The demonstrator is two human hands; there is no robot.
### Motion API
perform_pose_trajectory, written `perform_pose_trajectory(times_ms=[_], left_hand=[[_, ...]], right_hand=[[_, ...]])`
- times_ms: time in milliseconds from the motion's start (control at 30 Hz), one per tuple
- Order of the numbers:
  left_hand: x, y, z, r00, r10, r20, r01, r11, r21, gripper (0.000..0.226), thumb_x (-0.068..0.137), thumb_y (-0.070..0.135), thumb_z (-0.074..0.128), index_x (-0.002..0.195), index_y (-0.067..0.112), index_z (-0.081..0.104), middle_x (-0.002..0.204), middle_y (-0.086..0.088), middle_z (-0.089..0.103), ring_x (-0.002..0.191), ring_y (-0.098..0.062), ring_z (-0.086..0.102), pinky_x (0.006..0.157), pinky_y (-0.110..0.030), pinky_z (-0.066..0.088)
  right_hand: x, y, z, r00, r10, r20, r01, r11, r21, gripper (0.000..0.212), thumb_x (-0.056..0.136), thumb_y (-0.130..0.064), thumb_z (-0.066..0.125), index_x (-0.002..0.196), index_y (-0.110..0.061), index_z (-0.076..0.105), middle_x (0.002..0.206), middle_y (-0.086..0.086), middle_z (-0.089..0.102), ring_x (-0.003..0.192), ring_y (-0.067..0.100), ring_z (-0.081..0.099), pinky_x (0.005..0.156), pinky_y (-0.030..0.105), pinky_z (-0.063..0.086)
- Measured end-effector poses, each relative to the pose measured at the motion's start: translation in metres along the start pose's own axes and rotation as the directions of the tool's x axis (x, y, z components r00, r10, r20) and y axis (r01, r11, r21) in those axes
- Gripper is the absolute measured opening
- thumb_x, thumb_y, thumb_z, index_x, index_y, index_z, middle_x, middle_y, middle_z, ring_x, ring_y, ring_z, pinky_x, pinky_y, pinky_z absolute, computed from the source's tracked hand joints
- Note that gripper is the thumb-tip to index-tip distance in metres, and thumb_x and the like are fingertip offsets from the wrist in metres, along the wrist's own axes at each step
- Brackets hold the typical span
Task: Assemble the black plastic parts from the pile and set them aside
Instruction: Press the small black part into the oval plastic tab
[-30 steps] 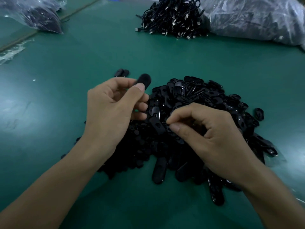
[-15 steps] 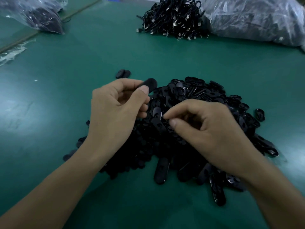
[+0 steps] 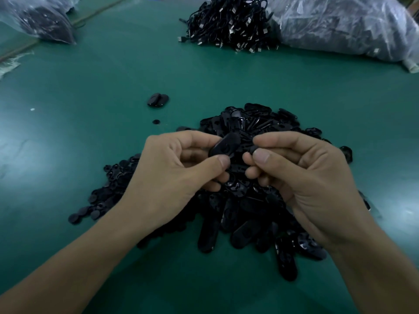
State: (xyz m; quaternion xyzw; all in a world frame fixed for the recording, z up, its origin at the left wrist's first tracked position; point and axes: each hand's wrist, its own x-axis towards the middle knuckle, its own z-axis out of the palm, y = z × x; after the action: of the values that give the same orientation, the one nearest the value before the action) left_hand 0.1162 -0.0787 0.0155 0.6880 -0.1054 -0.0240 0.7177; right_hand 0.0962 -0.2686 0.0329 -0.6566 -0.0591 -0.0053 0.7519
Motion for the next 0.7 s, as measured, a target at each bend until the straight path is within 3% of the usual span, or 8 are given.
perform_pose_trajectory(times_ms=[133, 333, 467, 567, 700], left_hand=[[-0.0021, 0.0057, -0.0008, 0.998, -0.023, 0.054, 0.026, 0.999, -0.045, 0.022, 0.071, 0.023, 0.080, 0.091, 0.017, 0.078, 0.074, -0.011, 0.076, 0.062, -0.020, 0.074, 0.056, -0.023, 0.057], [-0.0031, 0.0057, 0.0000, 0.993, -0.025, 0.114, 0.035, 0.996, -0.083, 0.018, 0.073, 0.017, 0.078, 0.091, 0.022, 0.079, 0.070, -0.008, 0.075, 0.056, -0.016, 0.070, 0.052, -0.023, 0.055], [-0.0037, 0.0068, -0.0010, 0.992, -0.042, 0.119, 0.054, 0.994, -0.100, 0.020, 0.071, 0.019, 0.083, 0.090, 0.017, 0.078, 0.068, -0.008, 0.073, 0.052, -0.014, 0.068, 0.049, -0.021, 0.053], [-0.0028, 0.0073, -0.0012, 0.993, -0.040, 0.114, 0.049, 0.996, -0.079, 0.024, 0.068, 0.022, 0.083, 0.091, 0.017, 0.078, 0.066, -0.009, 0.072, 0.052, -0.014, 0.067, 0.049, -0.021, 0.053], [-0.0032, 0.0079, -0.0019, 0.994, -0.024, 0.105, 0.027, 0.999, -0.024, 0.024, 0.067, 0.023, 0.080, 0.090, 0.020, 0.079, 0.066, -0.008, 0.072, 0.055, -0.014, 0.068, 0.051, -0.020, 0.054]], right_hand=[[0.0004, -0.0011, -0.0001, 0.999, 0.054, 0.005, -0.054, 0.993, 0.101, 0.019, 0.065, -0.024, 0.081, 0.084, -0.020, 0.080, 0.083, 0.012, 0.077, 0.066, 0.015, 0.072, 0.058, 0.018, 0.053], [0.0007, -0.0023, 0.0027, 0.980, 0.197, 0.038, -0.200, 0.951, 0.235, 0.018, 0.059, -0.019, 0.079, 0.076, -0.020, 0.080, 0.074, 0.007, 0.075, 0.056, 0.010, 0.068, 0.050, 0.017, 0.051], [-0.0001, -0.0031, 0.0050, 0.976, 0.215, 0.038, -0.217, 0.942, 0.255, 0.018, 0.056, -0.018, 0.079, 0.074, -0.019, 0.080, 0.072, 0.008, 0.075, 0.053, 0.010, 0.066, 0.049, 0.017, 0.050], [-0.0003, -0.0011, 0.0052, 0.983, 0.177, 0.038, -0.181, 0.963, 0.199, 0.018, 0.058, -0.020, 0.079, 0.076, -0.020, 0.080, 0.074, 0.008, 0.075, 0.056, 0.010, 0.066, 0.052, 0.017, 0.052], [-0.0029, 0.0025, 0.0056, 1.000, 0.029, 0.003, -0.029, 0.999, -0.031, 0.015, 0.069, -0.023, 0.082, 0.084, -0.023, 0.080, 0.078, 0.007, 0.075, 0.064, 0.012, 0.066, 0.059, 0.018, 0.052]])
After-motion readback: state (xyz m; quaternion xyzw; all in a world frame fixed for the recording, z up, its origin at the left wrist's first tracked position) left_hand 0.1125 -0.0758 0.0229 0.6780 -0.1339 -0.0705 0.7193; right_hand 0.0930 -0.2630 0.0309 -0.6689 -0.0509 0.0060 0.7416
